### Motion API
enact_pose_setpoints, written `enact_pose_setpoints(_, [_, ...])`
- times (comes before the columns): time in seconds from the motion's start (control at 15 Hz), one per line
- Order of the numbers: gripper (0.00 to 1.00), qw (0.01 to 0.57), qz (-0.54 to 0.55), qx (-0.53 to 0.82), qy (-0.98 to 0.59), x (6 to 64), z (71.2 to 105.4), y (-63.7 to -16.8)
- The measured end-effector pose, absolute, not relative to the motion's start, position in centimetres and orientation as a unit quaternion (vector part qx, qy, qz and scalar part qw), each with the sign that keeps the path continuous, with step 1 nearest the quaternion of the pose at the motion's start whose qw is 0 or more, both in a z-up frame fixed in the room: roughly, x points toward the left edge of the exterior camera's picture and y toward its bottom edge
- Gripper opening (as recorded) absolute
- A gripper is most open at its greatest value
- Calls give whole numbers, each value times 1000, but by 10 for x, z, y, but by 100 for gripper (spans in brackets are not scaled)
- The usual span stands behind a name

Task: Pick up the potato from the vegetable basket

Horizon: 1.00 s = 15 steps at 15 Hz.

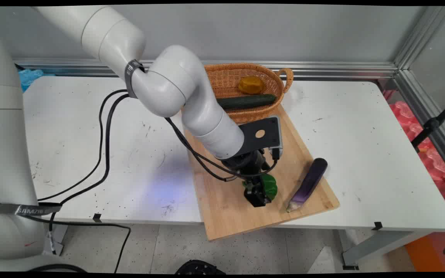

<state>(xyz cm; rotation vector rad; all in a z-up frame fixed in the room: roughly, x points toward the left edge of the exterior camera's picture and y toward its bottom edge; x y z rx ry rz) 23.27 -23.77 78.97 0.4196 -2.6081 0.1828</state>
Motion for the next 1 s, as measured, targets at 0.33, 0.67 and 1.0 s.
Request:
enact_pose_setpoints(0.33, [100,248,74,133,-957,238,800,-238])
enact_pose_setpoints(0.67, [100,245,78,126,-958,271,829,-234])
enact_pose_setpoints(1.0, [100,244,78,142,-956,316,866,-228])
